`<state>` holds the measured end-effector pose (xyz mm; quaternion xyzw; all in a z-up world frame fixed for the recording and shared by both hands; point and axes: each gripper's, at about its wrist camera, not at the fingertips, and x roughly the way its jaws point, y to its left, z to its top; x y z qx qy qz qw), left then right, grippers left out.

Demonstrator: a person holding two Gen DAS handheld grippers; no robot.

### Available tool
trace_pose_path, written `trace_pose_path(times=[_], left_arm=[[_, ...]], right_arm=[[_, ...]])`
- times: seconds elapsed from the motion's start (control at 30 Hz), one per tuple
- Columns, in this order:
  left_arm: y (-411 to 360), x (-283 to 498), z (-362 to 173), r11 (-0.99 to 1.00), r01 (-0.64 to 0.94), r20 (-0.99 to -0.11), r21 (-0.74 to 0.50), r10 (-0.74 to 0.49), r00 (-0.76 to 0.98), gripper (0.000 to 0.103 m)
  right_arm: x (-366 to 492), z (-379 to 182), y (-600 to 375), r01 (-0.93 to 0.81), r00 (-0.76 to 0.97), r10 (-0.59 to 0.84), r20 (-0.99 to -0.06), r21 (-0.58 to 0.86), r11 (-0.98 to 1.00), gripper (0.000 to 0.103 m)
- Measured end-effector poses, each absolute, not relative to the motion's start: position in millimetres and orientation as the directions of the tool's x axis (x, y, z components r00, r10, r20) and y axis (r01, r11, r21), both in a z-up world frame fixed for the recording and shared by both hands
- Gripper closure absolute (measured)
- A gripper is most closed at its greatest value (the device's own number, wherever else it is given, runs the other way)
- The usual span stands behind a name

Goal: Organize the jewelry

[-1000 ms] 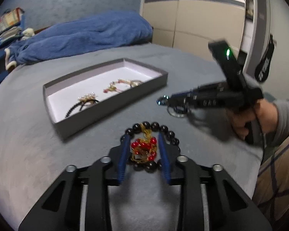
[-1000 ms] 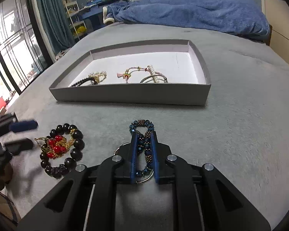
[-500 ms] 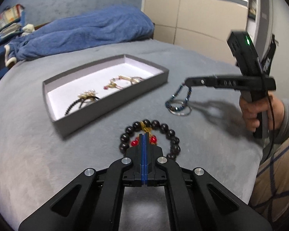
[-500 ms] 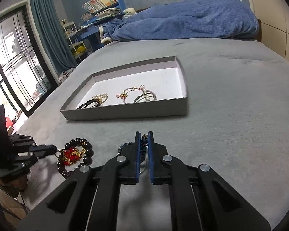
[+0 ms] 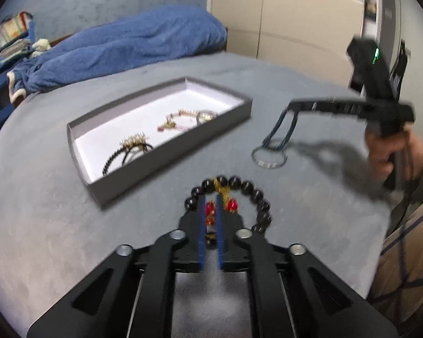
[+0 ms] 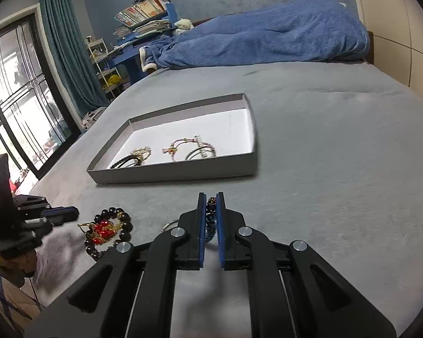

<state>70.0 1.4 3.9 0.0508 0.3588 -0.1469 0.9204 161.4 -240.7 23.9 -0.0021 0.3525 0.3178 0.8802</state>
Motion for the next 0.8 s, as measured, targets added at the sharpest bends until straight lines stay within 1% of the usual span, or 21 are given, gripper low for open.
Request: trace_pose_path(times=[0.13, 0.17, 0.33, 0.37, 0.4, 0.47, 0.53, 0.67, 0.77, 0.8], left_arm=[[-2.0, 73.6, -5.4, 0.954, 0.3, -0.7, 0.012, -0.207, 0.684, 0.082], [-2.0, 74.1, -7.7, 0.955, 0.296, -0.703, 0.012, -0.203, 0.681, 0.079], [-6.7, 71.6, -13.0, 0.95, 0.312, -0.716, 0.015, -0.208, 0.666, 0.079], [-8.1, 71.3, -13.1, 0.945, 0.326, -0.719, 0.009, -0.22, 0.659, 0.085], [-9.4, 71.6, -13.7, 0.944, 0.331, -0.722, 0.008, -0.224, 0.654, 0.096], [-11.8, 70.8, -13.7, 0.94, 0.341, -0.722, 0.013, -0.227, 0.654, 0.102], [-12.2, 68.7, -11.8, 0.939, 0.345, -0.714, 0.008, -0.236, 0.659, 0.102], [-6.2, 64.5, 1.7, 0.944, 0.331, -0.671, -0.022, -0.259, 0.695, 0.102], [-1.4, 65.0, 14.3, 0.948, 0.316, -0.64, -0.043, -0.27, 0.72, 0.102], [0.7, 65.0, 19.7, 0.949, 0.312, -0.628, -0.05, -0.272, 0.729, 0.102]], right_arm=[[162.7, 18.2, -255.9, -0.534, 0.557, 0.532, -0.637, 0.216, 0.817, 0.096], [162.9, 15.7, -259.7, -0.527, 0.557, 0.526, -0.642, 0.216, 0.822, 0.096], [165.0, -0.9, -272.3, -0.501, 0.541, 0.501, -0.676, 0.219, 0.837, 0.096], [165.6, -4.8, -274.0, -0.494, 0.536, 0.495, -0.684, 0.22, 0.841, 0.096], [165.1, -7.5, -274.5, -0.49, 0.532, 0.49, -0.691, 0.221, 0.843, 0.096], [165.8, -14.2, -276.4, -0.476, 0.522, 0.478, -0.706, 0.224, 0.85, 0.096], [166.5, -17.9, -277.8, -0.469, 0.514, 0.475, -0.714, 0.23, 0.853, 0.095], [168.4, -21.2, -276.3, -0.467, 0.503, 0.462, -0.73, 0.22, 0.856, 0.094], [170.9, -22.7, -272.9, -0.473, 0.492, 0.458, -0.741, 0.214, 0.855, 0.087], [170.7, -23.0, -271.1, -0.481, 0.489, 0.458, -0.743, 0.208, 0.852, 0.083]])
